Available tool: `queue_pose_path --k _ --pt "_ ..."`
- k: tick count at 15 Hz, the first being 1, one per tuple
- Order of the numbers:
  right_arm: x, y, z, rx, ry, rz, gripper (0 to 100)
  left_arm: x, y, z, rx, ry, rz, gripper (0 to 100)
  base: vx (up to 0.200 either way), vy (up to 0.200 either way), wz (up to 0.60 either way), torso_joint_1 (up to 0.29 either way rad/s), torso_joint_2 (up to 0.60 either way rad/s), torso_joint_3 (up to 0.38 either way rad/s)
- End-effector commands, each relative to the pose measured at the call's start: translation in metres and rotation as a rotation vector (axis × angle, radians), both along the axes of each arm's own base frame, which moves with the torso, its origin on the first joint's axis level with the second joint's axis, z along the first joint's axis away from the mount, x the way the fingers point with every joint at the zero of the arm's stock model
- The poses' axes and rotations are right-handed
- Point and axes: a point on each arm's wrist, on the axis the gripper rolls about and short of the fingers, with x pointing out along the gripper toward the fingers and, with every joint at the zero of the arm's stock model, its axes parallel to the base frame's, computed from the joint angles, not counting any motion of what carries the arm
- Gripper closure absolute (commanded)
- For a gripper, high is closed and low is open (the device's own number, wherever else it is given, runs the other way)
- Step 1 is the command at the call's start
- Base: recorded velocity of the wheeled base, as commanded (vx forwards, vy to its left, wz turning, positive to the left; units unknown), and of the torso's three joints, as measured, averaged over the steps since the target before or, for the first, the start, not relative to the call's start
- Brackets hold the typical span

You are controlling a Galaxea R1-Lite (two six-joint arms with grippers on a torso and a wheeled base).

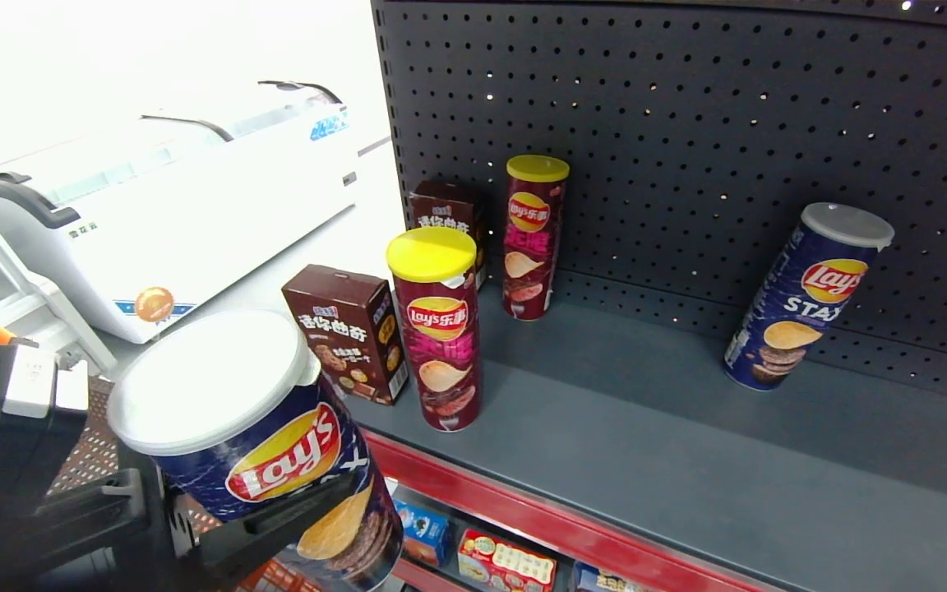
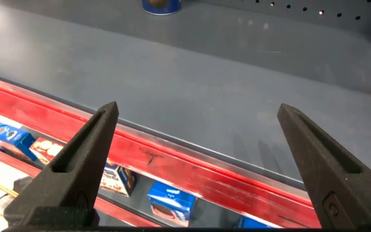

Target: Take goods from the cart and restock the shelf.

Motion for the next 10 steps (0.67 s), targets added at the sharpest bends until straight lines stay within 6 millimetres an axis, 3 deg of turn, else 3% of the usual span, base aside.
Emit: queue_pose_path --k 1,10 --pt "0.0 0.0 0.0 -0.001 0.0 0.0 0 0.0013 -0.0012 -0.0012 0.009 0.002 -0.006 100 0.0 0.0 -0.6 0.002 0.0 0.007" --pt "0.0 0.0001 0.0 0.002 0.0 0.003 0 0.0009 -0.0013 -0.0015 0.011 -0.001 -0.021 100 0.0 0.0 -0.6 0.003 0.0 0.004"
